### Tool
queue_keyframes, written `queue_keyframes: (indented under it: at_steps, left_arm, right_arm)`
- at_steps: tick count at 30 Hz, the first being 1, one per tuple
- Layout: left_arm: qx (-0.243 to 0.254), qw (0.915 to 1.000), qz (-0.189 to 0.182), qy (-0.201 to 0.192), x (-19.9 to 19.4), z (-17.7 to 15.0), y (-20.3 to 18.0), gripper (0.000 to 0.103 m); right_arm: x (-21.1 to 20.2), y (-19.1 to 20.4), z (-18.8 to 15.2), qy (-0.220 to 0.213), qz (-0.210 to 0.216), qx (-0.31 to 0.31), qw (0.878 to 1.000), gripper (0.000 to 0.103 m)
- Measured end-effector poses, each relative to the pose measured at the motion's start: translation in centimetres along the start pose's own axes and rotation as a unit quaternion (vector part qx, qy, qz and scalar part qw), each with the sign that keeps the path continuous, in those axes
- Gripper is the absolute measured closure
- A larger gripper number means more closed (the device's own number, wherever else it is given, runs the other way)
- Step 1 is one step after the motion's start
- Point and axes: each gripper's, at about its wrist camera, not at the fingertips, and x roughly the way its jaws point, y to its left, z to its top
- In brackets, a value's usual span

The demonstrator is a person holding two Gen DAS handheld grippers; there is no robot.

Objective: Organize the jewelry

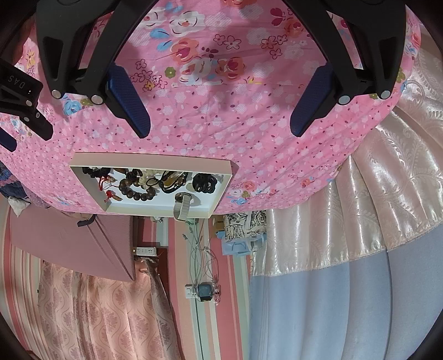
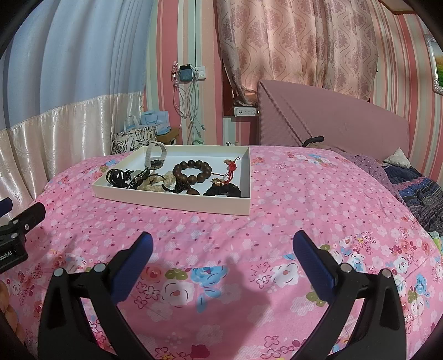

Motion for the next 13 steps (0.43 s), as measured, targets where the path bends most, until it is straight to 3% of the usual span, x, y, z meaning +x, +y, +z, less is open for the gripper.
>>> queue_keyframes:
  at_steps: [13]
  left_arm:
    - [0.017,0.9998,0.003,0.001,0.44,-0.24,-0.65,0.003]
  right_arm:
    - [0.09,-0.12,-0.12,0.0,-0.002,0.0,1.0,0.002]
